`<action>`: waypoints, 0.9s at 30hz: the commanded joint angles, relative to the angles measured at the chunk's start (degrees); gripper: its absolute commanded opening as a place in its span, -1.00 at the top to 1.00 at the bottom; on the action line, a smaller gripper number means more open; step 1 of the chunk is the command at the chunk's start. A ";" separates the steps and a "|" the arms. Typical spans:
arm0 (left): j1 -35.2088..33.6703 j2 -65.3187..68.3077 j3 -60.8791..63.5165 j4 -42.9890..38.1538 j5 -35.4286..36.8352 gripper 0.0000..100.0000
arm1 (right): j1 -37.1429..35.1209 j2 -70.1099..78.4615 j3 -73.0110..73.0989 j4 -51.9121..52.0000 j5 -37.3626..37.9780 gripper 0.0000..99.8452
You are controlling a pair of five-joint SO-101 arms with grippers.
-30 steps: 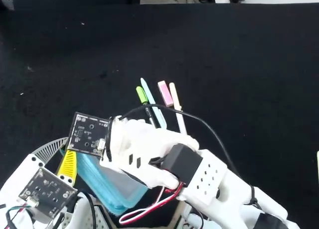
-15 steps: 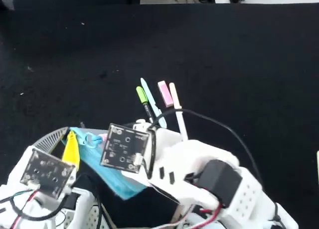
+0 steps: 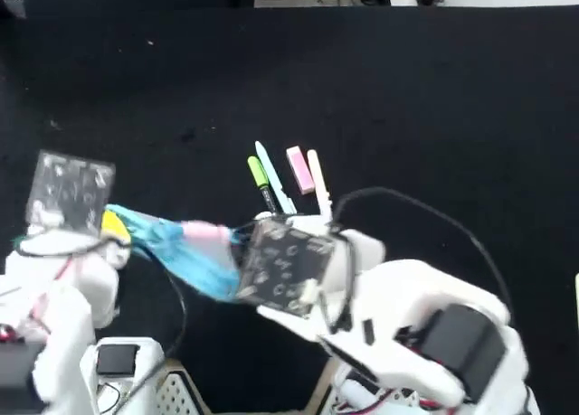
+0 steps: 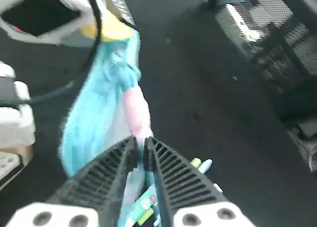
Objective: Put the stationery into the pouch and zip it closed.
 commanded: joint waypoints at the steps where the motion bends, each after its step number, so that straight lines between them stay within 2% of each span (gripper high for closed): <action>1: -0.75 7.82 -6.73 2.11 0.79 0.94 | 2.81 -0.75 -4.88 2.46 0.70 0.98; 6: -0.31 10.02 -6.37 2.02 0.79 0.94 | 2.99 -0.84 -7.34 6.95 0.70 0.98; 9: -0.22 9.58 -6.81 2.02 0.79 0.94 | 2.81 -0.31 -6.02 5.01 0.26 0.95; 13: 1.27 7.30 -6.29 2.11 0.35 0.94 | 3.16 -0.31 -2.59 -0.79 -5.80 0.58; 16: 5.67 3.78 -6.20 2.20 -2.02 0.94 | 7.91 -0.31 3.21 -8.70 -6.95 0.38; 19: 11.12 0.09 -6.20 2.20 -4.31 0.94 | 9.67 -0.57 12.62 -18.29 -6.95 0.41; 21: 12.79 -1.41 -5.76 2.20 -4.75 0.94 | 9.05 -1.10 17.45 -20.31 -6.59 0.46; 24: 14.20 -2.02 -2.77 2.20 -4.92 0.94 | 4.48 -4.44 20.53 -18.37 -6.51 0.51; 27: 17.01 -2.29 0.31 2.11 -8.44 0.94 | -2.73 -10.51 23.16 -17.32 -6.42 0.50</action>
